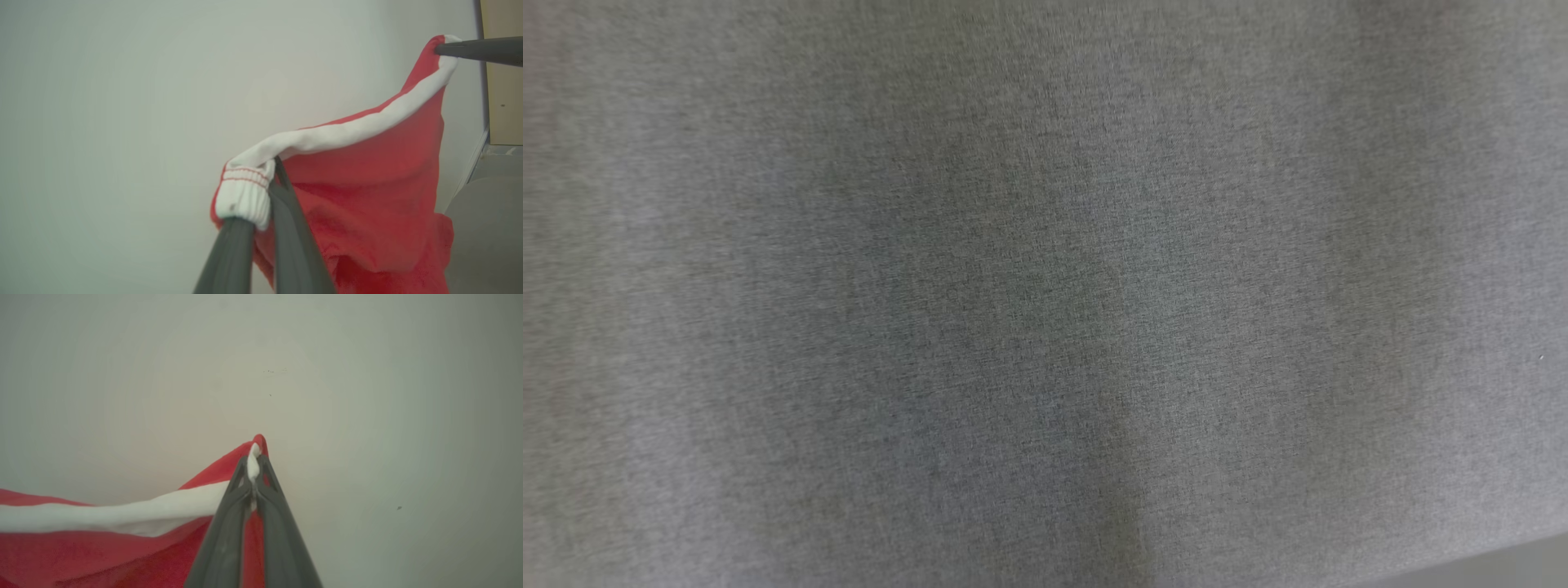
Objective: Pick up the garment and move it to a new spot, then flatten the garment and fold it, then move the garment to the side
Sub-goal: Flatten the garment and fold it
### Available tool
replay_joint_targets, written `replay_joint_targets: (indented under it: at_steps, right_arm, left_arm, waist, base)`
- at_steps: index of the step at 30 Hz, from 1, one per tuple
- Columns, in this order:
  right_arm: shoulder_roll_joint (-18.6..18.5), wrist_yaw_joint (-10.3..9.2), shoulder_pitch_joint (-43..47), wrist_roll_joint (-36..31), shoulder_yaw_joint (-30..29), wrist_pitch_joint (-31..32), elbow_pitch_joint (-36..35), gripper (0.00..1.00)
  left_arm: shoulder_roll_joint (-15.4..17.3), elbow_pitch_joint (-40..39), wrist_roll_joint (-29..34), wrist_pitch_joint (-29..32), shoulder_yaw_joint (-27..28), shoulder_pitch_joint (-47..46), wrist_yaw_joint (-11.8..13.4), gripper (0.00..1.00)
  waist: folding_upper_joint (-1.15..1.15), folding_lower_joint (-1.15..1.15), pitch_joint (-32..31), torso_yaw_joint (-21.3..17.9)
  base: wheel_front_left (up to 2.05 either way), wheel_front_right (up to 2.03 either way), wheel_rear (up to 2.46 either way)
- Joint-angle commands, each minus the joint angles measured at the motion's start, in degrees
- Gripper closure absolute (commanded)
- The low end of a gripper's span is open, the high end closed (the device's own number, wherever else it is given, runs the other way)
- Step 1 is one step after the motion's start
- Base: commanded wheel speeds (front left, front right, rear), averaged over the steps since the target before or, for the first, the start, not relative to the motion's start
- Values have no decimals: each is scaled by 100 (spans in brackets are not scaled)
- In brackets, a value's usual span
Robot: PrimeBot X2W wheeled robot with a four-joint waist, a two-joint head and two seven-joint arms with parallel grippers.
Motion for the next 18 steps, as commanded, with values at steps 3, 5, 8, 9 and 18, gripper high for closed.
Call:
replay_joint_targets:
  at_steps: [3,5,8,9,18]
  right_arm:
    - [29,-13,-80,102,133,-136,119,100]
    - [18,-13,-74,169,224,-212,174,100]
    - [42,-13,-59,299,343,-300,238,100]
    - [78,-13,-37,349,374,-330,244,100]
    - [238,-13,759,692,822,-715,109,100]
  left_arm:
    - [-30,281,-136,-171,-163,-221,16,100]
    - [-62,420,-238,-283,-274,-264,16,100]
    - [-67,579,-391,-429,-429,-300,16,100]
    - [-66,625,-470,-487,-459,-292,16,100]
    - [33,784,-929,-1000,-706,547,15,100]
  waist:
    - [-2,-1,216,-94]
    - [-2,-1,252,-83]
    - [-2,-1,292,-69]
    - [-2,-1,301,-72]
    - [-2,-1,-113,-18]
  base:
    - [0,0,0]
    - [0,0,0]
    - [0,0,0]
    - [0,0,0]
    - [0,0,0]
